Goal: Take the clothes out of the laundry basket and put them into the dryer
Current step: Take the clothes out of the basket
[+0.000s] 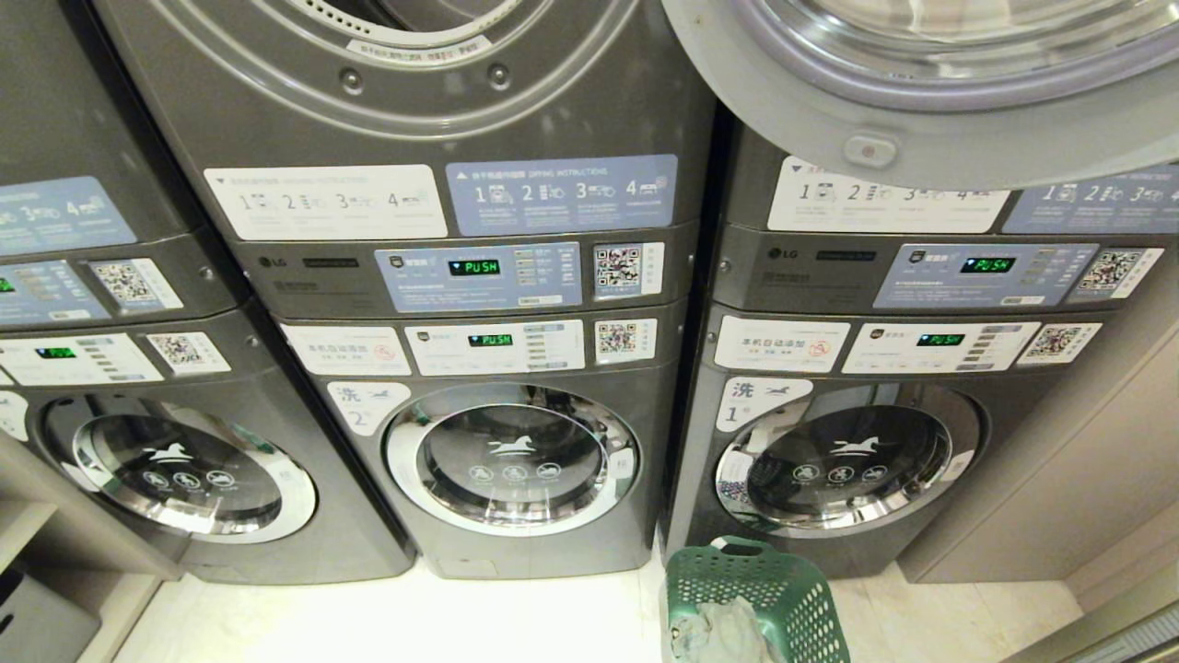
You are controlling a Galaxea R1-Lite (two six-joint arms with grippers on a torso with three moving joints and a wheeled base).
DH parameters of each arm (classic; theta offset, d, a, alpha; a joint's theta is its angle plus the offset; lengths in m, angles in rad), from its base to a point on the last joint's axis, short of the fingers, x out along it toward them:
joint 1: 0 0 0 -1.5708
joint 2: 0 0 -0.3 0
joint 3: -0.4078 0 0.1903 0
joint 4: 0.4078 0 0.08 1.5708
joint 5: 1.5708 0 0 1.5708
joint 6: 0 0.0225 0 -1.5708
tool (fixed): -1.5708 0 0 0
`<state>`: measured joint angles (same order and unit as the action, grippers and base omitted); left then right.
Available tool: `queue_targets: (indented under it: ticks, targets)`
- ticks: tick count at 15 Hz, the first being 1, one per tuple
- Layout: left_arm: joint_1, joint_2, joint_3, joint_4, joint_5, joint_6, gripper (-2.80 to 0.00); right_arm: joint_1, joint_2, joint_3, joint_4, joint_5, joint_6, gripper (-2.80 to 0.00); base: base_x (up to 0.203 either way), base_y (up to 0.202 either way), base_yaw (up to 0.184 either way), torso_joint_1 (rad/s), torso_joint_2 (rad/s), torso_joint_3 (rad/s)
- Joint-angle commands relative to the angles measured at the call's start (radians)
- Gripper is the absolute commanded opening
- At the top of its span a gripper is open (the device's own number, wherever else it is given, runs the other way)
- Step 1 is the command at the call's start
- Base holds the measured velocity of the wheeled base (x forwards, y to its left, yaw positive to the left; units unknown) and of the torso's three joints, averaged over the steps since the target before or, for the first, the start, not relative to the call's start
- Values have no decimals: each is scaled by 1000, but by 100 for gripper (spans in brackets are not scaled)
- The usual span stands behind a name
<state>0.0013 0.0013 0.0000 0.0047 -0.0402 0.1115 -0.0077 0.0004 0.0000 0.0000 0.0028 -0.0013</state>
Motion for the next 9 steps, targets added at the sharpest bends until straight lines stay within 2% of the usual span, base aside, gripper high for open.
queue_targets:
  ticks: [1, 9]
  targets:
    - [0, 0, 0, 0, 0, 0, -280, 0, 1, 0, 0, 0, 1, -280, 0, 0, 0, -85, 183, 86]
    - [0, -1, 0, 0, 0, -5, -280, 0, 1, 0, 0, 0, 3, -280, 0, 0, 0, -74, 168, 90]
